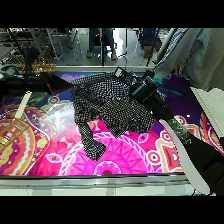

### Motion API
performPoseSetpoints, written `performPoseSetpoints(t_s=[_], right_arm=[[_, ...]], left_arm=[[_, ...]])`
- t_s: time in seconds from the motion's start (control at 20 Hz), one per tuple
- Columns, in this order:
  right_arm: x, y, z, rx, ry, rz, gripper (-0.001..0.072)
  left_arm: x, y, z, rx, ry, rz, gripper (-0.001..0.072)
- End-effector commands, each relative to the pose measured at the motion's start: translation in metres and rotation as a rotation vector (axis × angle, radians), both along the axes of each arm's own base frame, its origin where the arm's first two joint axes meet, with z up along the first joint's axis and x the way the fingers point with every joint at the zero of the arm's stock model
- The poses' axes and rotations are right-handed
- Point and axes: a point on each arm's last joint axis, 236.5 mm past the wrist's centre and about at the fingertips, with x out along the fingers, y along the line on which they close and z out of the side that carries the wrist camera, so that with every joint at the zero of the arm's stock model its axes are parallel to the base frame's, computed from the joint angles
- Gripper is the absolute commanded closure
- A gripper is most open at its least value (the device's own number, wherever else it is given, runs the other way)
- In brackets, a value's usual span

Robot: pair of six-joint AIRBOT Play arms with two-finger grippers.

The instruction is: Fold the clothes and pants, and hang the long-sleeved shirts on hangers.

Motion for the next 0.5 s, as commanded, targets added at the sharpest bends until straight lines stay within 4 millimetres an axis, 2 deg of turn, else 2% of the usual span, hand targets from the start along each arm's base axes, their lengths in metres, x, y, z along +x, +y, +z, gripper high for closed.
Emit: performPoseSetpoints(t_s=[0.0, 0.15, 0.25, 0.35, 0.45], right_arm=[[-0.011, -0.033, -0.005, 0.023, 0.029, -0.15, 0.0692], [-0.016, -0.04, 0.002, 0.035, 0.03, -0.188, 0.0692], [-0.017, -0.038, 0.009, 0.041, 0.02, -0.182, 0.0692], [-0.016, -0.037, 0.014, 0.032, 0.012, -0.171, 0.0692], [-0.014, -0.036, 0.015, 0.028, 0.006, -0.167, 0.0692]], left_arm=[[0.002, 0.012, -0.063, 0.247, 0.067, 0.009, 0.0691], [0.012, 0.016, -0.084, 0.263, 0.126, 0.029, 0.0691], [0.032, 0.019, -0.089, 0.253, 0.114, 0.092, 0.0691], [0.05, 0.018, -0.08, 0.195, 0.13, 0.179, 0.0691], [0.045, -0.001, -0.045, 0.029, 0.134, 0.142, 0.0691]])
